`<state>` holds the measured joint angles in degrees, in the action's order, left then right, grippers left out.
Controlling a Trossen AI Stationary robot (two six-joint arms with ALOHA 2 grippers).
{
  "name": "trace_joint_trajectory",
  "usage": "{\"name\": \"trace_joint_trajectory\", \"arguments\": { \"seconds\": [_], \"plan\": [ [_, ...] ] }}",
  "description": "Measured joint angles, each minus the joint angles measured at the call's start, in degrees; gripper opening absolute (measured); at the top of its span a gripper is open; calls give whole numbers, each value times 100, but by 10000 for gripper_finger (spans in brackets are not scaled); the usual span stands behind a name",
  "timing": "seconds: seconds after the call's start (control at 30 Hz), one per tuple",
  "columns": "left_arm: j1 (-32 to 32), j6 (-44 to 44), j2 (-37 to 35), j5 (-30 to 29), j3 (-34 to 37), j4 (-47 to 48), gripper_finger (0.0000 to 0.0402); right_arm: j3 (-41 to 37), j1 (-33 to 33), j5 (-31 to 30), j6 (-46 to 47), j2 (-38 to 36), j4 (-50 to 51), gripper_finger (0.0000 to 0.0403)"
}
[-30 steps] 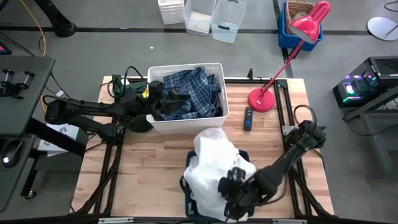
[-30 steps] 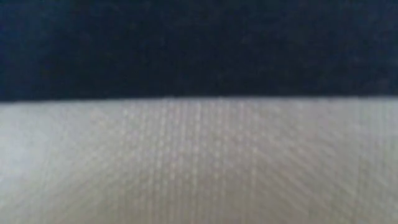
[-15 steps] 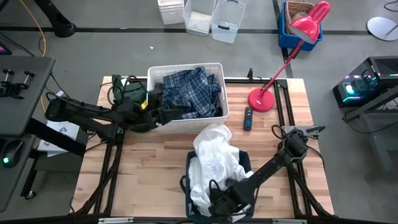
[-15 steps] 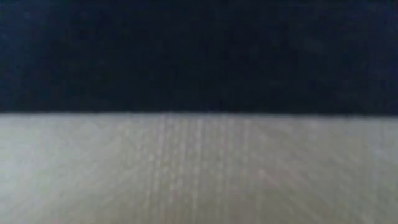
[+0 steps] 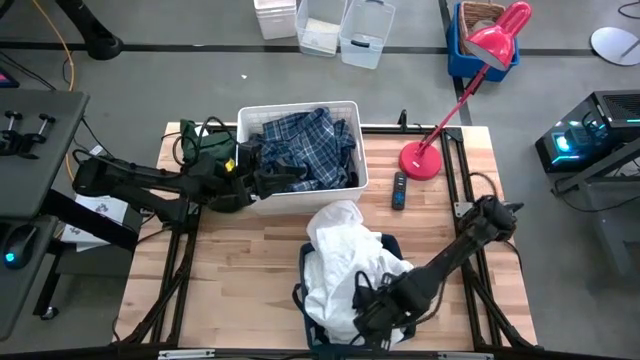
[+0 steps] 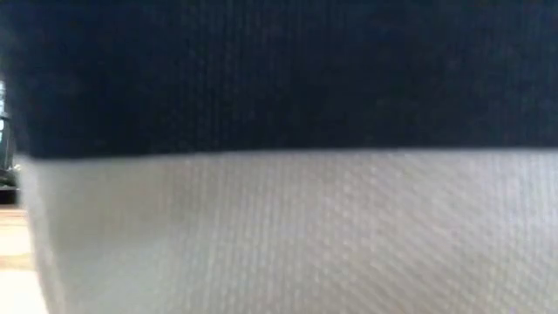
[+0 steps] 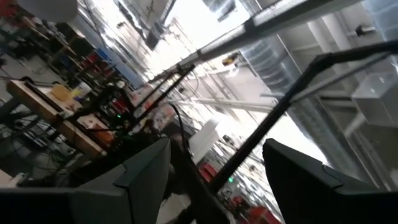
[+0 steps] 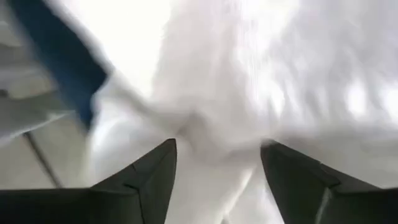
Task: Sort clothes
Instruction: Put the white shirt into the blue laundry bin
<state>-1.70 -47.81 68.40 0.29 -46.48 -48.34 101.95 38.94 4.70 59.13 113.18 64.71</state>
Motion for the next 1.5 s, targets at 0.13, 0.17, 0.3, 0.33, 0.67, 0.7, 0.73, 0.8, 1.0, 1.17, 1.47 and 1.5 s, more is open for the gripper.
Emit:
{"name": "trace_joint_trajectory", "arguments": {
  "seconds": [0.13, 0.17, 0.3, 0.33, 0.67, 0.7, 0.73, 0.8, 1.0, 1.17, 1.47, 1.5],
  "plan": [
    [164, -3, -2, 566, 0, -51, 245, 1, -8, 222, 295, -499, 4, 235],
    [220, -3, -1, 719, 0, -134, 245, 2, -22, 296, 360, -625, 1, 235],
    [610, 0, -91, 1502, 2, -693, 245, 4, -129, -121, 749, -1213, -61, 236],
    [748, 0, -149, 1684, 2, -800, 245, 9, -192, -481, 879, -1370, -68, 236],
    [1582, 359, -789, 2336, 0, 929, 245, 22, -2010, -1862, 1849, -1519, 775, 236],
    [1525, 396, -791, 2374, 0, 1257, 245, 22, -2205, -1766, 1690, -1416, 893, 236],
    [1461, 401, -786, 2445, 1, 1539, 245, 17, -2386, -1720, 1507, -1312, 956, 236],
    [1302, 446, -778, 2521, 2, 1838, 245, 13, -2714, -1645, 1175, -1148, 958, 236],
    [481, 394, -1003, 2843, -3, 2335, 245, 13, -3025, -1628, 505, -1035, 1361, 236],
    [-1042, 1051, -1196, 1088, 2, 4405, 235, -17, -2746, -1822, 634, -1370, 2190, 236],
    [-2179, 404, -237, -3135, 2, 6383, 78, -2797, -2382, -1176, 1854, -2934, 660, 163],
    [-2060, 308, -9, -3124, 2, 6410, 42, -3229, -2378, -1145, 2035, -3124, 210, 136]
  ]
}}
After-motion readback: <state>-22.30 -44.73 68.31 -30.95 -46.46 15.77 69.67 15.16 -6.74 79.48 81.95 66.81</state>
